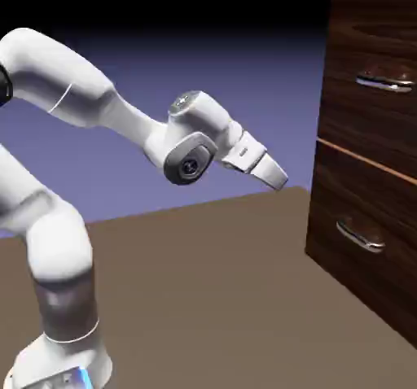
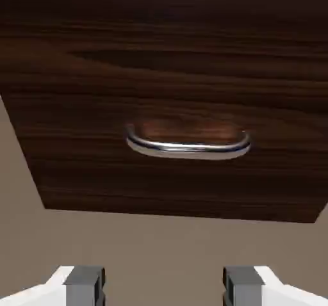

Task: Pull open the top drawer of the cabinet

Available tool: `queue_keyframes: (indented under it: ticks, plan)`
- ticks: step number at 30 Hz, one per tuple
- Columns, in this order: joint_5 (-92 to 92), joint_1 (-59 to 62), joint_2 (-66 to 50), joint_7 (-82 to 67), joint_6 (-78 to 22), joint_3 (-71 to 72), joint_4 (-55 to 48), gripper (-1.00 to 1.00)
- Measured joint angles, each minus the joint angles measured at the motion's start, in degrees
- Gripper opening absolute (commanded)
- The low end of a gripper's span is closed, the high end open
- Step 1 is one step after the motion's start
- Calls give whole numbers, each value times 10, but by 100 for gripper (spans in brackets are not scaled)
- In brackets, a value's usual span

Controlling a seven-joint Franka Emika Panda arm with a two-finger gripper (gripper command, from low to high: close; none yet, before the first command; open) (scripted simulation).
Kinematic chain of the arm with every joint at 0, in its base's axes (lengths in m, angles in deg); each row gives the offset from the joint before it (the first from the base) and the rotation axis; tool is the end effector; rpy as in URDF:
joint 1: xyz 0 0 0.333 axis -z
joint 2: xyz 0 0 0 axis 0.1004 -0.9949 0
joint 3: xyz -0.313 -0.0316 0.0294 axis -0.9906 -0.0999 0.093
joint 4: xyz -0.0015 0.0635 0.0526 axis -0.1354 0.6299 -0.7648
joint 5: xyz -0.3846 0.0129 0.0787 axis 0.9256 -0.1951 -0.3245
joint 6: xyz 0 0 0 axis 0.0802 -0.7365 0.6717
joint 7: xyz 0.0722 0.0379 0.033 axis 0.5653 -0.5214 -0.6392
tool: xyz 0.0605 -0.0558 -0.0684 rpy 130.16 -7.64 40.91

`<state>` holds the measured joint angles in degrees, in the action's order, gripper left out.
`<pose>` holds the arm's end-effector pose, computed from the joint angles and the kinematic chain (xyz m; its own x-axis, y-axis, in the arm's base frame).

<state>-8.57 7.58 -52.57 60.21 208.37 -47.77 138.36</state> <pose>0.3930 0.0046 0.4618 0.5231 -0.6400 0.5628 -0.4477 -0.7683 -0.4575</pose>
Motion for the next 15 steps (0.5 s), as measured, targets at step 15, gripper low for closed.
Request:
queue_keyframes:
  ticks: [15]
  plan:
    - [18,311,-70,-178,87,300,-87,0]
